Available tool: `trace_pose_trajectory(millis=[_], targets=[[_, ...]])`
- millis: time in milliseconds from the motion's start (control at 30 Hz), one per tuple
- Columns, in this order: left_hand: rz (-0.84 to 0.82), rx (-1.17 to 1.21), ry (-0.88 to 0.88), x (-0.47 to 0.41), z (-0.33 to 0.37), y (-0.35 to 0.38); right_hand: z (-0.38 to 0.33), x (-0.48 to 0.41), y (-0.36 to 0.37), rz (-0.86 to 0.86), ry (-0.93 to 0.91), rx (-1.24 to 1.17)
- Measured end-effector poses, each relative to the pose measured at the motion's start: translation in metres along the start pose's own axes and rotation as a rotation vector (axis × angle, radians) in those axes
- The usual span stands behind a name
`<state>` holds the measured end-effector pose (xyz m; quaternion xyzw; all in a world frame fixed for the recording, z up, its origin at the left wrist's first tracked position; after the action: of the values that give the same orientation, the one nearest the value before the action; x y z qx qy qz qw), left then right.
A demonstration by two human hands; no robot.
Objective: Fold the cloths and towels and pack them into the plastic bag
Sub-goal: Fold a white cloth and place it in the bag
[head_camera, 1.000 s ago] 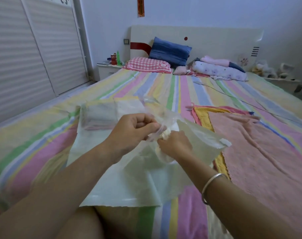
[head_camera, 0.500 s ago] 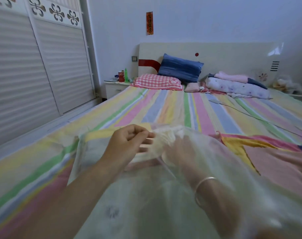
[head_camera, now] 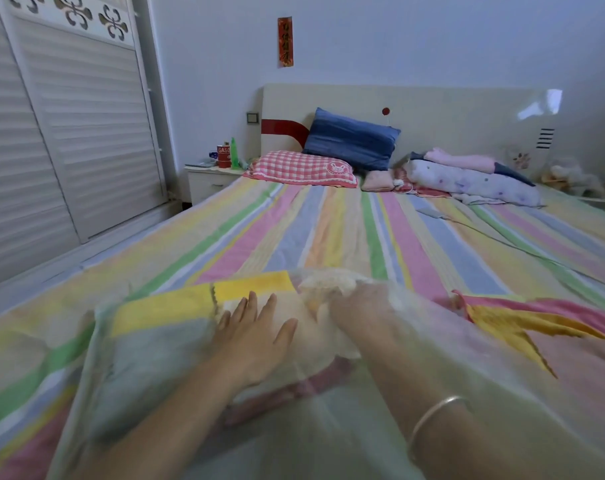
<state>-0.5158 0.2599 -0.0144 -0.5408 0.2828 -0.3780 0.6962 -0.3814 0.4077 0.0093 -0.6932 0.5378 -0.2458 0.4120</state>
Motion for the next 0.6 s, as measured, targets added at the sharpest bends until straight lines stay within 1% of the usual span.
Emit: trace_pose_trajectory(millis=[67,100,167,233,333,367,400,500,533,600], targets=[[0.028,-0.028,0.013,-0.001,-0.001,0.004,-0.009,0.002,-0.006,0.176,-0.072,0.048],[0.032,-0.046,0.012,-0.001,-0.004,0.008,-0.014,0.005,-0.005,0.235,-0.107,0.146],[0.041,-0.073,0.011,0.001,-0.006,0.016,-0.018,0.008,0.004,0.287,-0.144,0.388],[0.055,-0.091,0.029,0.003,-0.004,0.023,-0.016,0.007,0.016,0.275,-0.161,0.521],[0.056,-0.077,0.046,0.003,-0.004,0.028,-0.019,0.004,0.029,0.166,-0.273,0.649],[0.056,-0.067,0.048,0.004,-0.004,0.028,-0.019,0.005,0.027,0.147,-0.299,0.626],[0.054,-0.062,0.049,0.004,-0.005,0.028,-0.019,0.009,0.022,0.156,-0.324,0.544],[0.061,-0.054,0.043,0.006,-0.007,0.026,-0.018,0.034,-0.002,0.345,-0.441,0.306],[0.064,-0.051,0.043,0.007,-0.007,0.025,-0.015,0.043,-0.004,0.359,-0.475,0.274],[0.068,-0.052,0.047,0.007,-0.007,0.026,-0.005,0.045,0.006,0.262,-0.533,0.286]])
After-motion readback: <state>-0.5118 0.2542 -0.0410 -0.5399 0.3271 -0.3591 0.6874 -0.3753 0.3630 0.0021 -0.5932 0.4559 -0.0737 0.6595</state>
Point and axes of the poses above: each hand's wrist, its own x-axis away from the middle knuckle, its own y-axis out of the palm, z = x × y, the point moved 10 cm from there along -x, towards the middle knuckle, and after that the axes turned 1 degree about x, right-handed, at the moved point
